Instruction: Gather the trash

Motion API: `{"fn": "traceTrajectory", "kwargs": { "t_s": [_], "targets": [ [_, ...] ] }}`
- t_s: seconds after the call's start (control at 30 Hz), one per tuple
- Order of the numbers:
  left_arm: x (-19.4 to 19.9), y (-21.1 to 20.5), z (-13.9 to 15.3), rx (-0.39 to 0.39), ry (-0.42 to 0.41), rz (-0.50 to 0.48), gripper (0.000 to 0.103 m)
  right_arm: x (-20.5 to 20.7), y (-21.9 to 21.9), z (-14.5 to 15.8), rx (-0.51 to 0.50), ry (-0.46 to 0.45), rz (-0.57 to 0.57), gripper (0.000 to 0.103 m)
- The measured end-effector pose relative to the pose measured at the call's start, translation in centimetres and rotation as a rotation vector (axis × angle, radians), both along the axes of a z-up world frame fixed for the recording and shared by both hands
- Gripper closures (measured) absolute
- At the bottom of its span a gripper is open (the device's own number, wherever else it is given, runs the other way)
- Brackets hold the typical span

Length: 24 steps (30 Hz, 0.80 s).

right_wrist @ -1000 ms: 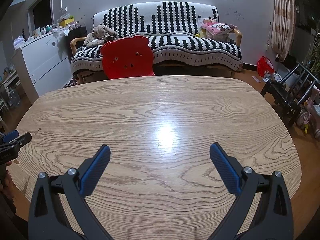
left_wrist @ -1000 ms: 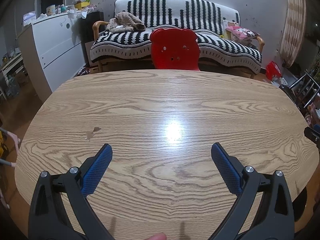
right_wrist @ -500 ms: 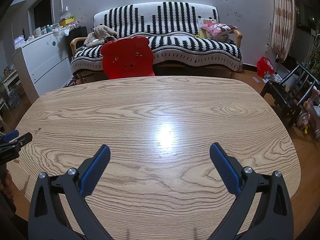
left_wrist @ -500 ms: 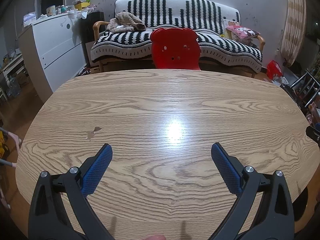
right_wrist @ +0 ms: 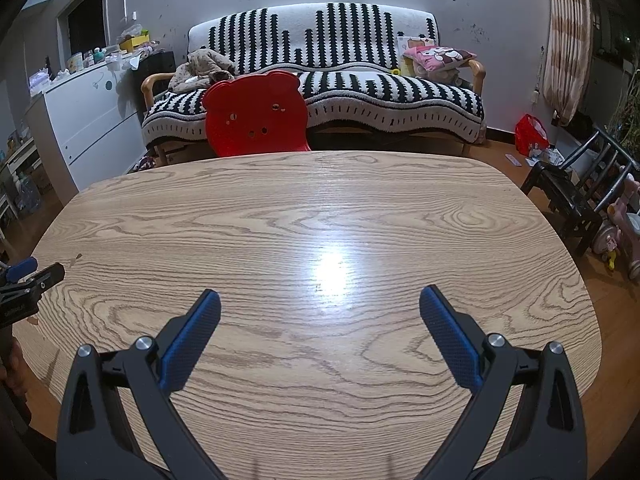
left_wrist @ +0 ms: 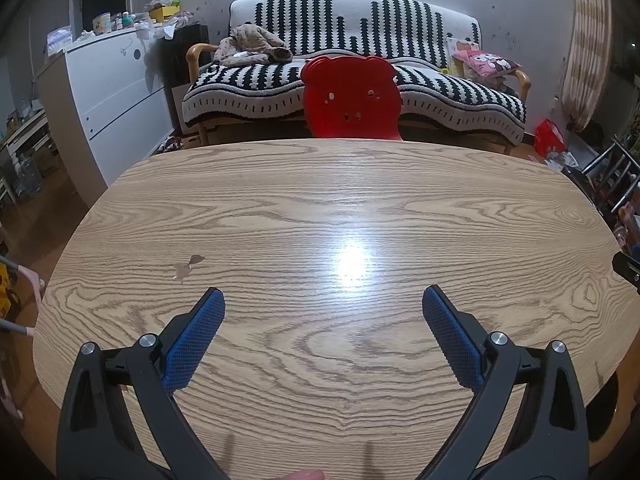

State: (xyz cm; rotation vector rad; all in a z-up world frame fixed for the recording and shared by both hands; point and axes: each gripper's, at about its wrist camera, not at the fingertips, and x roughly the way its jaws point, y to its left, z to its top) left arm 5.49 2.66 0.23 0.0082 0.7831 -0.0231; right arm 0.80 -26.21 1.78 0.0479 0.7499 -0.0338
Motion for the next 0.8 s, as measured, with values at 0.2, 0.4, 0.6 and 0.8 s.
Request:
{"fn": "traceTrajectory", "kwargs": {
  "t_s": [0.2,0.4,0.6,0.8],
  "targets": [
    [0.09,-0.12,0.09,0.005,0.001,-0.001,0.007,-0.19,-0.18,0.03,0.002,0.001,0.0,0.007],
    [0.23,0.0,0.12,0.005,0.0,0.005,0.007,-0.27,-0.25,-0.15,-0.002,0.004,0.005,0.007],
    [0.32,0.05,0.02,0.009,0.004,0.001,0.007,-0.25,-0.24,-0.14,-0.002,0.005,0.004,0.007],
    [0.2,-0.18,0.17,0.019,-0.011,-0.008,0.007,-0.23,-0.23,-0.11,-0.003,0.005,0.005,0.007]
  ]
}}
